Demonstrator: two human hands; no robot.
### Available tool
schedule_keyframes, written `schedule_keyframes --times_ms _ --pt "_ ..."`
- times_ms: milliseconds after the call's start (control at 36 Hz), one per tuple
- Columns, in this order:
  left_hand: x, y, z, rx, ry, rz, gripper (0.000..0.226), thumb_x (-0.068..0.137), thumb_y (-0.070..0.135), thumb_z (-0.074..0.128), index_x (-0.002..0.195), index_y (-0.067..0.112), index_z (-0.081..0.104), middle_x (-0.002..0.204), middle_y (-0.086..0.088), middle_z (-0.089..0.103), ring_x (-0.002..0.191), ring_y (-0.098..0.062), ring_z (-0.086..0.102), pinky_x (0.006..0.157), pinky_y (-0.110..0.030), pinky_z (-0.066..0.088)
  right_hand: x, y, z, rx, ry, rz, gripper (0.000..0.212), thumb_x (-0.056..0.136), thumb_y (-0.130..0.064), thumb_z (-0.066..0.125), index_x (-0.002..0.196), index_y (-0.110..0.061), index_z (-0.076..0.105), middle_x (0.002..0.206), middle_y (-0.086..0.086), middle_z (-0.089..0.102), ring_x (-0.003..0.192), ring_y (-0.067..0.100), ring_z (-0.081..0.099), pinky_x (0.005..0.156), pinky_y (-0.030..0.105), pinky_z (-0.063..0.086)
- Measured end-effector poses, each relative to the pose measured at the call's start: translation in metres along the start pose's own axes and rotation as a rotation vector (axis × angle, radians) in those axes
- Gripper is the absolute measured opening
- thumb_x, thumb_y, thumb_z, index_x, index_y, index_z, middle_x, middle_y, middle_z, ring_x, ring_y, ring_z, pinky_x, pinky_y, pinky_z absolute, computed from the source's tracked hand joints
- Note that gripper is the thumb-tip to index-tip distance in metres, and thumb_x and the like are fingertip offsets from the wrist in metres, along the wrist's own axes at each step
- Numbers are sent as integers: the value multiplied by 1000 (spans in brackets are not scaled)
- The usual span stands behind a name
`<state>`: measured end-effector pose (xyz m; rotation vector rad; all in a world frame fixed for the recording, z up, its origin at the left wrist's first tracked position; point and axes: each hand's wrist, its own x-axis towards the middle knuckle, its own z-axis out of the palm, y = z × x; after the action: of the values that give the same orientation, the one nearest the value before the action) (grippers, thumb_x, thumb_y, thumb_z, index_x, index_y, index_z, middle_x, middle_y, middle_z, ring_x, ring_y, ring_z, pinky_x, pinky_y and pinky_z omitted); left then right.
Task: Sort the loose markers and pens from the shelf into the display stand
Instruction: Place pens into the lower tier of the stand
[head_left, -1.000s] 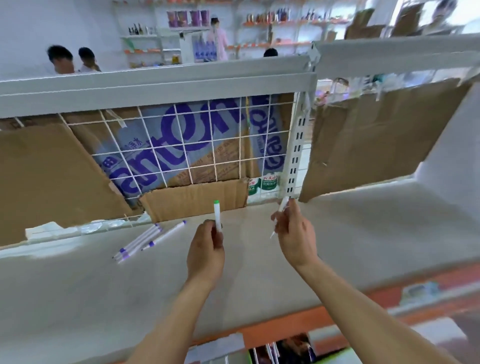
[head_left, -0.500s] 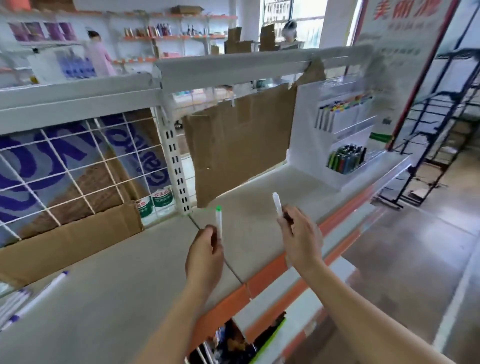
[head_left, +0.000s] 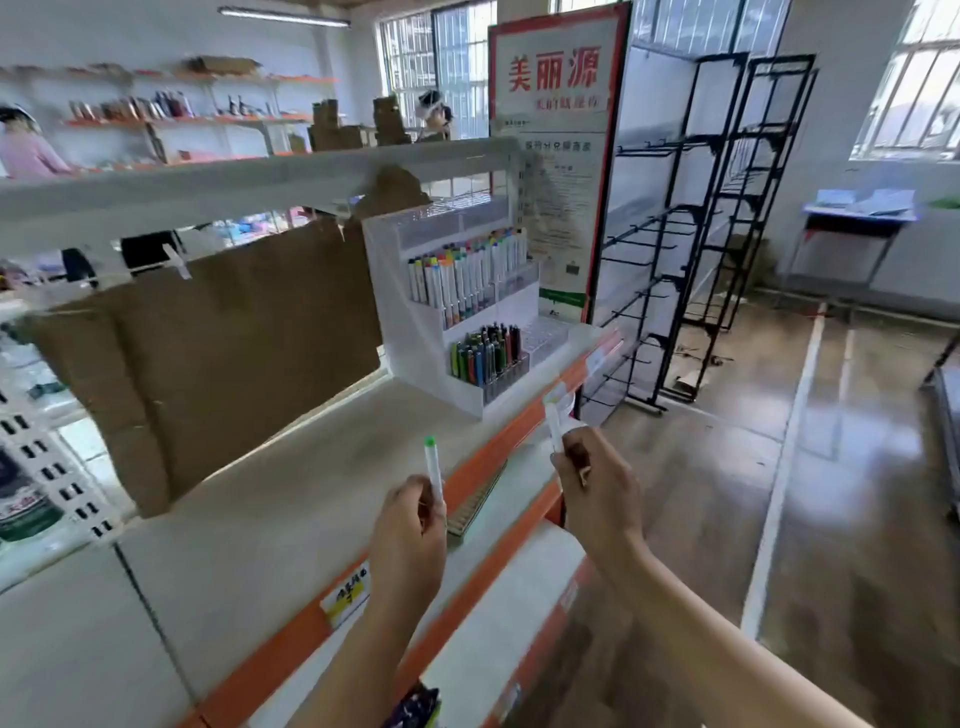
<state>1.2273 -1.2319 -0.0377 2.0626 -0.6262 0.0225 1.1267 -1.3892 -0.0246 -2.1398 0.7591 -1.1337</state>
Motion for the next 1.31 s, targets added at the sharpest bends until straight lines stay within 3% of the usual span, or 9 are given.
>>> schedule_keyframes --times_ms 194,417,528,667,806,889,1028,1195,1306 --pt "25 27 46 -30 -28 27 16 89 9 55 78 19 50 81 -4 58 74 -23 57 71 -43 49 37 36 -16 -38 64 32 8 83 -10 68 85 -13 61 79 -15 49 68 18 52 62 29 38" --pt "86 41 93 -104 -37 49 19 89 10 55 79 26 53 75 -4 60 70 -25 60 69 -48 51 96 72 2 -2 70 21 13 85 -9 67 80 -14 56 67 -15 47 63 19 48 58 34 39" --pt "130 51 111 -141 -12 59 16 90 10 54 81 23 53 77 -2 61 72 -22 60 67 -41 50 142 83 17 -18 45 0 19 87 -11 63 78 -21 51 66 -16 47 58 6 45 54 30 35" --pt "182 67 122 -135 25 74 17 91 9 53 77 19 50 72 -1 56 64 -17 53 61 -37 42 204 93 41 -45 9 11 10 90 -18 61 84 -22 55 69 -10 55 65 22 56 58 34 45" --pt "226 70 134 -135 52 66 17 92 10 52 76 15 51 70 -6 54 62 -18 49 56 -32 37 254 93 65 -9 22 -39 20 90 -13 61 80 -25 47 67 -15 46 62 19 49 56 31 39" --pt "244 70 141 -116 56 67 15 93 11 52 78 12 51 70 -7 55 62 -18 49 56 -31 37 276 96 78 0 10 -60 16 90 -16 61 80 -20 50 67 -10 52 62 20 51 56 34 40" --pt "268 81 154 -29 112 77 12 93 11 53 81 11 51 71 1 54 62 -4 47 58 -14 35 314 107 100 103 -30 -76 10 91 -17 57 83 -17 52 72 0 57 64 27 55 59 45 49" --pt "300 87 183 -119 178 64 18 94 8 52 81 20 49 76 5 51 66 -10 47 55 -19 33 365 114 110 118 -36 -171 11 92 -15 58 84 -17 51 70 -6 52 63 19 49 51 28 31" --pt "319 99 199 -69 272 43 11 94 6 52 86 13 54 78 0 55 70 -16 48 59 -25 37 404 118 117 203 -70 -216 7 90 -10 60 86 -8 54 71 -4 51 62 15 45 51 12 31"
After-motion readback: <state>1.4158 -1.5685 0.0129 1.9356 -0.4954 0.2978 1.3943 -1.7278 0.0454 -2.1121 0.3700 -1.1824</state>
